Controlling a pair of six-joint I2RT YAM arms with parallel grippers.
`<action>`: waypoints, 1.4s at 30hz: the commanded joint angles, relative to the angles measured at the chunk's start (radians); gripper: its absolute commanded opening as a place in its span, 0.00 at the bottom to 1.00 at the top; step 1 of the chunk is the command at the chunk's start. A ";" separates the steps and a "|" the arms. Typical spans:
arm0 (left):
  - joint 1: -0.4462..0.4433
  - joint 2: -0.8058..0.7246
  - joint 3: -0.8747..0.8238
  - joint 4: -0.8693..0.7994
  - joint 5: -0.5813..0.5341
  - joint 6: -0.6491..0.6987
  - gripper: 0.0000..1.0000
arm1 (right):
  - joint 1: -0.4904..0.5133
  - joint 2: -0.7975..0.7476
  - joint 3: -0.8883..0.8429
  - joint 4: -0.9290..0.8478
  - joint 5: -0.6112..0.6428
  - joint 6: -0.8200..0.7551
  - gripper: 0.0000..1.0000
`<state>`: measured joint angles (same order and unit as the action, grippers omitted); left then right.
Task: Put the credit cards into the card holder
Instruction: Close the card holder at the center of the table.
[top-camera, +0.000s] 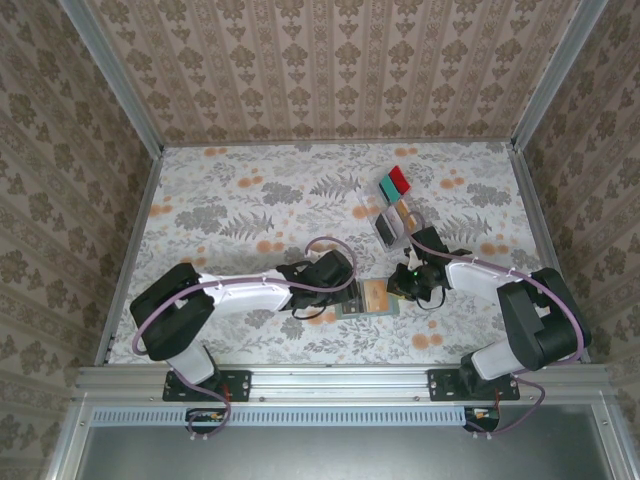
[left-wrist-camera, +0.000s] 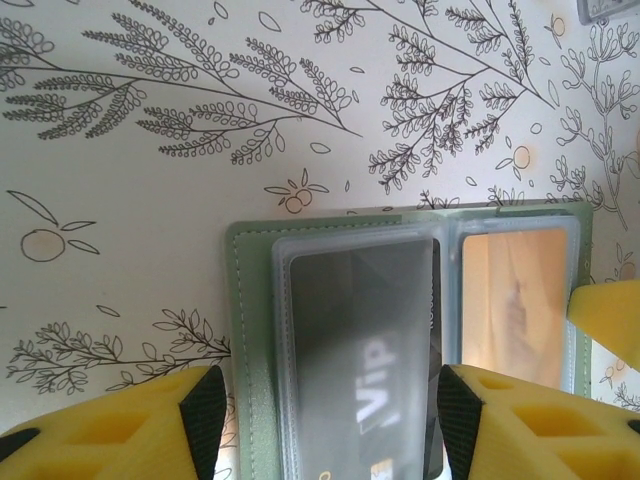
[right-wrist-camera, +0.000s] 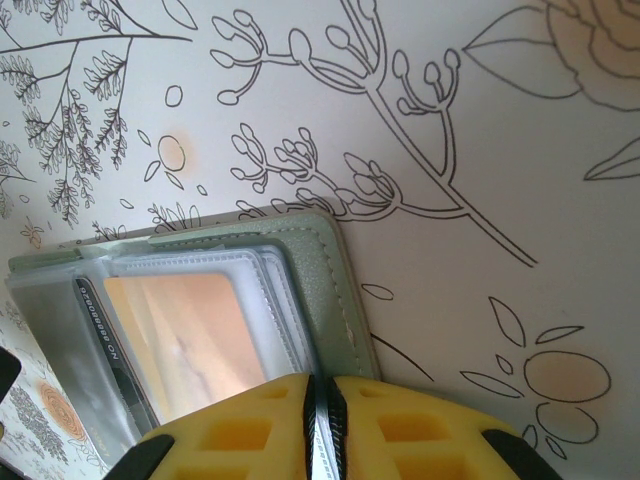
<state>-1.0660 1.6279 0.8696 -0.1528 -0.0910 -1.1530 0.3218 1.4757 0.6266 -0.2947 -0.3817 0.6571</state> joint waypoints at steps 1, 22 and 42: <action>0.004 0.017 0.009 -0.035 -0.013 -0.029 0.61 | 0.010 0.058 -0.051 -0.026 0.093 -0.005 0.17; 0.000 0.031 -0.032 0.243 0.103 -0.070 0.51 | 0.010 0.062 -0.056 -0.018 0.090 -0.004 0.18; -0.052 0.044 0.039 0.354 0.095 -0.085 0.48 | 0.011 0.040 -0.061 -0.020 0.069 0.004 0.18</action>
<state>-1.1126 1.6543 0.8749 0.1516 -0.0231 -1.2232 0.3214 1.4700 0.6197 -0.2867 -0.3851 0.6579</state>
